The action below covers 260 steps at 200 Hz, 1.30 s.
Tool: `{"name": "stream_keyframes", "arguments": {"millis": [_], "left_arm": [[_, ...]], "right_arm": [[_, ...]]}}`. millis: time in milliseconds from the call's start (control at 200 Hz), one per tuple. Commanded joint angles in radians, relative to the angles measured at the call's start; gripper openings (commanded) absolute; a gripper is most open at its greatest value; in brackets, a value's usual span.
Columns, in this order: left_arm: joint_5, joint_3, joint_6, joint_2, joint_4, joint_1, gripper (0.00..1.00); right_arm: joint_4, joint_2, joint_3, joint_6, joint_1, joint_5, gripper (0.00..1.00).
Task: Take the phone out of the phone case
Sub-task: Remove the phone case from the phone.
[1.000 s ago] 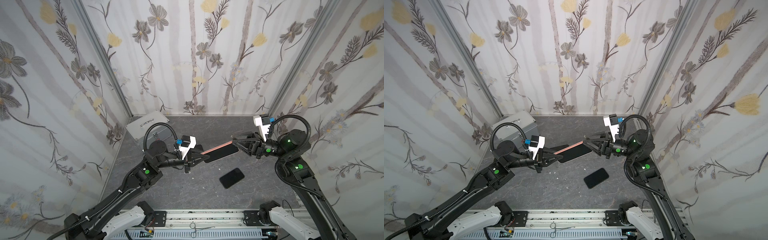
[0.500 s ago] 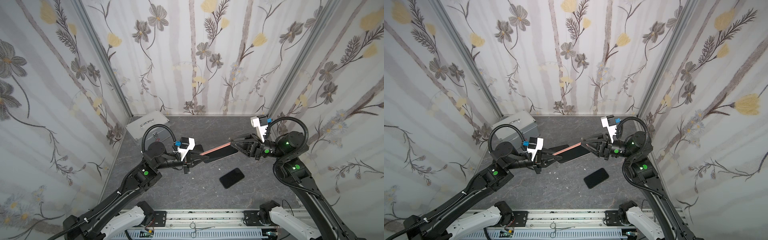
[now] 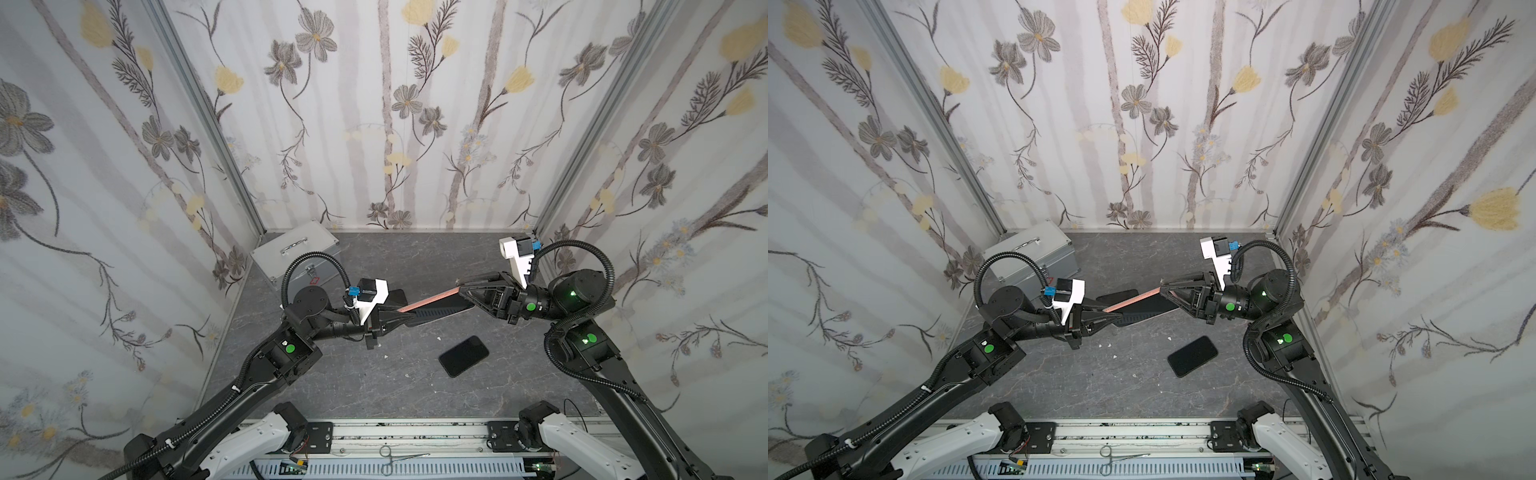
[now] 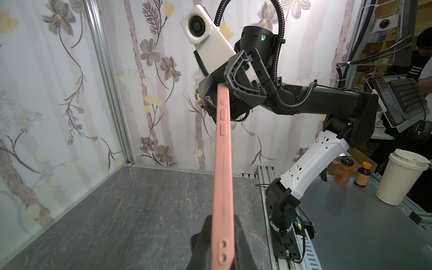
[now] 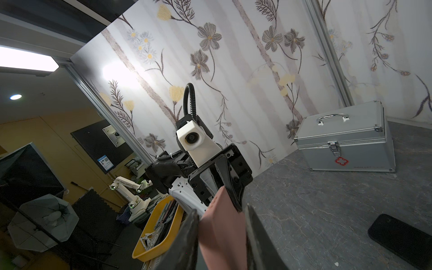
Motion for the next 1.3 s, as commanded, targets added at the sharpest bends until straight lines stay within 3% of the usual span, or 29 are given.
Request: {"name": "stream_keyframes", "arguments": {"millis": [0,460,1104,1144,1294], "left_arm": [[-0.048,-0.001,0.076,0.000,0.060,0.000,0.00],[-0.106,0.030,0.234,0.010,-0.022,0.000,0.00],[-0.120,0.030,0.274,-0.034,-0.027,0.000,0.00],[-0.113,0.026,0.266,-0.035,-0.027,0.000,0.00],[-0.102,-0.006,0.231,-0.054,-0.021,0.000,0.00]], "right_arm": [[0.019,-0.005,-0.010,0.042,0.008,0.010,0.31],[0.074,0.008,-0.021,0.089,0.009,0.009,0.29],[0.068,-0.003,-0.050,0.103,0.009,0.028,0.21],[0.077,-0.010,-0.046,0.102,0.008,0.048,0.25],[0.016,-0.053,0.012,-0.008,-0.023,0.128,0.55]]}}
